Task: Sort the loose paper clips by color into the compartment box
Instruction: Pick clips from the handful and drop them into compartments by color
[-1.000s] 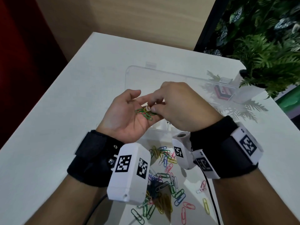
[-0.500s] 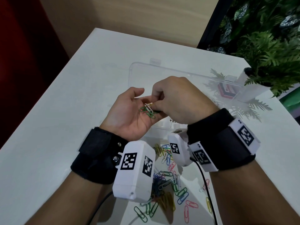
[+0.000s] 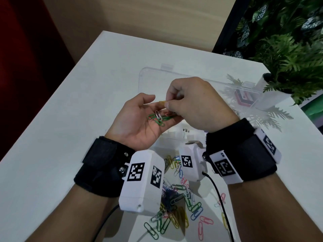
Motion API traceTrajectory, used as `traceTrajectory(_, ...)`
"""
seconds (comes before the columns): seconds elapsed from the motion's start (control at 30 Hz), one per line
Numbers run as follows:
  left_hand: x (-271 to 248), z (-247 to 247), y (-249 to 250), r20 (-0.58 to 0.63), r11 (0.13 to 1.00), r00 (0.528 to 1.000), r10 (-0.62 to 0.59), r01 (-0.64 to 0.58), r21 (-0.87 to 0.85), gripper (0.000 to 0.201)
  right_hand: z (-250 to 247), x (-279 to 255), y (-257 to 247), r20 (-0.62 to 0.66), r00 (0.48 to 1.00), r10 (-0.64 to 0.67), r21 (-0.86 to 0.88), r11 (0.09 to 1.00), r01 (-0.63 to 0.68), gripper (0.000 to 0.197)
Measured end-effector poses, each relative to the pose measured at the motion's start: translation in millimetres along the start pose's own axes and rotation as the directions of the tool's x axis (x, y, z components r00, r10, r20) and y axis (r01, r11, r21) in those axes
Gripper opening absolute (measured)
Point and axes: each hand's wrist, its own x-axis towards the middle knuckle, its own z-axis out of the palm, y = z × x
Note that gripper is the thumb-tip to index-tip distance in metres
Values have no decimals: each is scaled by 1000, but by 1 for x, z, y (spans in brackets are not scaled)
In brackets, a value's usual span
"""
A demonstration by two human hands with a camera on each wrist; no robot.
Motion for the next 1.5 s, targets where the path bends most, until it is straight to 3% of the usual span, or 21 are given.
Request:
traceTrajectory(0.47, -1, 3, -3, 1, 1000, 1000, 21, -21, -7, 39, -5, 1, 7, -24, 1000, 14, 146, 989, -10, 8)
traceTrajectory(0.77, -5, -4, 14, -85, 995, 994, 70, -76, -60, 46, -10, 2, 18, -281, 953, 115, 263, 964, -39, 16)
traceTrajectory(0.83, -7, -9, 25, -102, 988, 988, 118, -127, -83, 46, -9, 1, 23, -249, 960, 129, 197, 977, -80, 14)
traceTrajectory(0.93, -12, -15, 37, -120, 978, 978, 170, -182, -101, 47, 3, -4, 23, -88, 990, 110, 42, 993, -107, 8)
traceTrajectory(1.0, -14, -15, 38, -121, 981, 979, 161, -173, -89, 47, 8, -6, 20, -72, 993, 95, -44, 994, -98, 7)
traceTrajectory(1.1, -10, -14, 32, -112, 990, 986, 123, -129, -48, 50, 5, -4, 10, -170, 985, 1, -19, 1000, -4, 7)
traceTrajectory(1.23, -4, -14, 23, -62, 998, 997, 53, -55, -37, 57, 11, 4, -8, -36, 989, -146, -99, 985, 142, 13)
traceTrajectory(1.4, -2, -12, 18, -37, 998, 999, 8, -10, -61, 55, 18, 14, -9, 60, 995, -82, -266, 959, 95, 15)
traceTrajectory(1.5, -1, -14, 18, -39, 999, 999, 3, -4, -39, 59, 17, 15, -7, 82, 995, -56, -247, 966, 74, 8)
